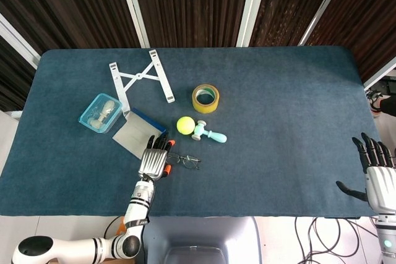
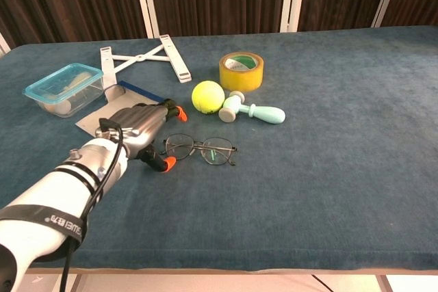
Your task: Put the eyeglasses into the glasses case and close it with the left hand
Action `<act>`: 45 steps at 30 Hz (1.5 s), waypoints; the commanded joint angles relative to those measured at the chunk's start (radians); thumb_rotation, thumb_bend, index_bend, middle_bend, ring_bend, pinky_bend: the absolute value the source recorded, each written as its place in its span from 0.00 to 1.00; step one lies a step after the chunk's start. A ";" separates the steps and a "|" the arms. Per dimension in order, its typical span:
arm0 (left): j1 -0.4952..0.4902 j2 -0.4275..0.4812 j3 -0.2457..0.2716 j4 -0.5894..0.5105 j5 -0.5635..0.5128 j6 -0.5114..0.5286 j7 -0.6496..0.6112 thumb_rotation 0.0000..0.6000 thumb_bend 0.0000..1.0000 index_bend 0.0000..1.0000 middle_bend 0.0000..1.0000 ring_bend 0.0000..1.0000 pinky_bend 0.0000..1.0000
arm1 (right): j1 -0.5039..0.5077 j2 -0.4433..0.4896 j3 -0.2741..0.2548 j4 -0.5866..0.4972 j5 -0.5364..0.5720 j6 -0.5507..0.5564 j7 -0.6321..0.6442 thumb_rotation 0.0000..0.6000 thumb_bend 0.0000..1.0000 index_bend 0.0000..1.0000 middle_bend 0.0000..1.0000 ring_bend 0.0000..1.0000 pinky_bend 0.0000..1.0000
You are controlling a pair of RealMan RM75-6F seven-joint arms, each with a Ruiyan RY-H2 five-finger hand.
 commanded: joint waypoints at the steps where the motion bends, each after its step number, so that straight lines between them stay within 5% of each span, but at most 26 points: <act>1: 0.004 0.012 0.010 -0.024 0.023 -0.002 -0.021 1.00 0.33 0.22 0.00 0.00 0.08 | 0.001 0.001 -0.002 -0.001 -0.002 -0.003 0.000 1.00 0.10 0.00 0.00 0.00 0.00; 36: -0.047 -0.075 0.018 0.136 0.114 -0.016 -0.054 1.00 0.38 0.61 0.08 0.00 0.09 | -0.003 0.024 -0.012 -0.002 -0.016 -0.012 0.040 1.00 0.10 0.00 0.00 0.00 0.00; 45: -0.005 0.013 0.043 0.038 0.193 0.045 -0.087 1.00 0.38 0.62 0.08 0.00 0.09 | 0.001 0.020 -0.016 -0.003 -0.019 -0.020 0.027 1.00 0.10 0.00 0.00 0.00 0.00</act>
